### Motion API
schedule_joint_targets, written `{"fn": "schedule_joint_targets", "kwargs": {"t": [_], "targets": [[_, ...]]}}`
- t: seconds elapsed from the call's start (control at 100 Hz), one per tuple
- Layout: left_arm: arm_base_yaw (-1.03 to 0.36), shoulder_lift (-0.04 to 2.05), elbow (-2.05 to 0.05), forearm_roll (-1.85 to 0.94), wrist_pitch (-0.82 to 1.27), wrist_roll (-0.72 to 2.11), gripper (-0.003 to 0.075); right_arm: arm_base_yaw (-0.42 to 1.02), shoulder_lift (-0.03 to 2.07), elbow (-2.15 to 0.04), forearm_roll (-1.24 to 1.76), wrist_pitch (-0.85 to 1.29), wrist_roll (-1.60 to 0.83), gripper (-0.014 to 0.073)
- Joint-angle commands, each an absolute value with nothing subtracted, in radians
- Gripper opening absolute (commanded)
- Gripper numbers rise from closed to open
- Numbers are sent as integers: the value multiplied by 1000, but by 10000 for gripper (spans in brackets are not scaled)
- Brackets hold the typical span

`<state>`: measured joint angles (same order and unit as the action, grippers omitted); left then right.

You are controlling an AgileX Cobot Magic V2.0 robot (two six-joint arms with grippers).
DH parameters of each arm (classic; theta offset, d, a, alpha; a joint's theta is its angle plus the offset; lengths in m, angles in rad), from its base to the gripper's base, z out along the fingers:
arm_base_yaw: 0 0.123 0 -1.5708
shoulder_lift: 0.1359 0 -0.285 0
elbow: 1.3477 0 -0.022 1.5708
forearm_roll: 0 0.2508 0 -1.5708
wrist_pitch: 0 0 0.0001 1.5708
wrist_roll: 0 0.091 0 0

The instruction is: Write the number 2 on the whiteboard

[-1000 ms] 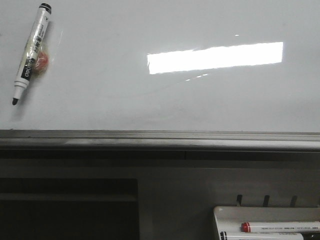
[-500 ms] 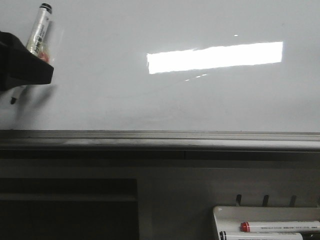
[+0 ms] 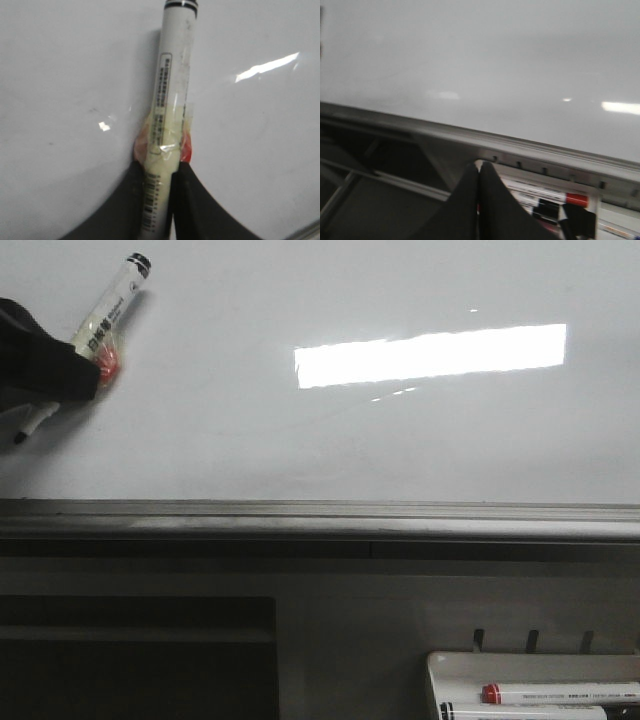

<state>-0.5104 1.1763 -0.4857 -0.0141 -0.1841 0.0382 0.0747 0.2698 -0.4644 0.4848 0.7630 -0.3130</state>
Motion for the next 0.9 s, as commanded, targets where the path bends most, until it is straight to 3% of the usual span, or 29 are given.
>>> {"fn": "schedule_joint_targets", "kwargs": {"t": [0.0,0.08,0.18,0.47,0.89], "targets": [[-550,1120,-511,66,-190,36,-20,96,342,-504,682,709,-493,-70],[-594,1073,-511,137,-146,36,-20,144,392,-517,759,684,-573,-57],[-662,1011,-511,221,-100,36,-20,227,460,-545,764,648,-647,20],[-837,922,-509,346,-47,36,-20,578,674,-618,762,518,-848,421],[-950,921,-509,490,15,36,-20,801,874,-724,762,350,-914,442]]}}
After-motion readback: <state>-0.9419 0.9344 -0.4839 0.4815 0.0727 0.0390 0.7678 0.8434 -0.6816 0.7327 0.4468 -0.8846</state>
